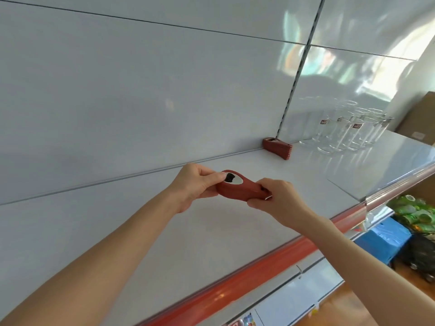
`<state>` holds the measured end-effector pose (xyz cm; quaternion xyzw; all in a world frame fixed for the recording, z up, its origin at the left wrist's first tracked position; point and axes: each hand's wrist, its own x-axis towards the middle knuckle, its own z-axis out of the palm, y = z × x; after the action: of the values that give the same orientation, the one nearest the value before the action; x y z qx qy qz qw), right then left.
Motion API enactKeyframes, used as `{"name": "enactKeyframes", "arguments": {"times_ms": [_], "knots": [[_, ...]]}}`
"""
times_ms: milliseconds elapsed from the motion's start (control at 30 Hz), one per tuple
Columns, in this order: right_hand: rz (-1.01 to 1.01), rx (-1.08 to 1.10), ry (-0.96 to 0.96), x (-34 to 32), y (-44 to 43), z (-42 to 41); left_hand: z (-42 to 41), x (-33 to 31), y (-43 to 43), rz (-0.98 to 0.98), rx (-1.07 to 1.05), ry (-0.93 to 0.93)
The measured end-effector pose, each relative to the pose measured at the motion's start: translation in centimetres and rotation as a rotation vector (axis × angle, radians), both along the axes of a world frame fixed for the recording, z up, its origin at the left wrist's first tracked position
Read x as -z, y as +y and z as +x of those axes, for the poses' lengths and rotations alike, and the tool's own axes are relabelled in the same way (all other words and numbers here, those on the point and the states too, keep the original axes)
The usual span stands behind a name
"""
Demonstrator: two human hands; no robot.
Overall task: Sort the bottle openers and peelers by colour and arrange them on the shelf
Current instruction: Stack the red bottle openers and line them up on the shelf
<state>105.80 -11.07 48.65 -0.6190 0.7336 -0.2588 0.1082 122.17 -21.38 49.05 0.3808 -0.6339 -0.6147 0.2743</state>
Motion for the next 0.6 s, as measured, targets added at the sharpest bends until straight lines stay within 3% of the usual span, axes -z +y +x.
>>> {"name": "enactKeyframes", "arguments": {"times_ms": [233, 433, 600], "knots": [[0.026, 0.121, -0.018, 0.0, -1.3, -6.8, -7.4, 0.8, -1.0, -0.157, -0.059, -0.079], [0.097, 0.294, 0.031, 0.5, -4.3, -11.9, -9.9, 3.3, -2.1, -0.651, -0.083, -0.441], [0.153, 0.39, 0.143, 0.6, -7.4, -12.8, -10.1, 5.0, -2.0, -0.778, -0.025, -0.606]]}}
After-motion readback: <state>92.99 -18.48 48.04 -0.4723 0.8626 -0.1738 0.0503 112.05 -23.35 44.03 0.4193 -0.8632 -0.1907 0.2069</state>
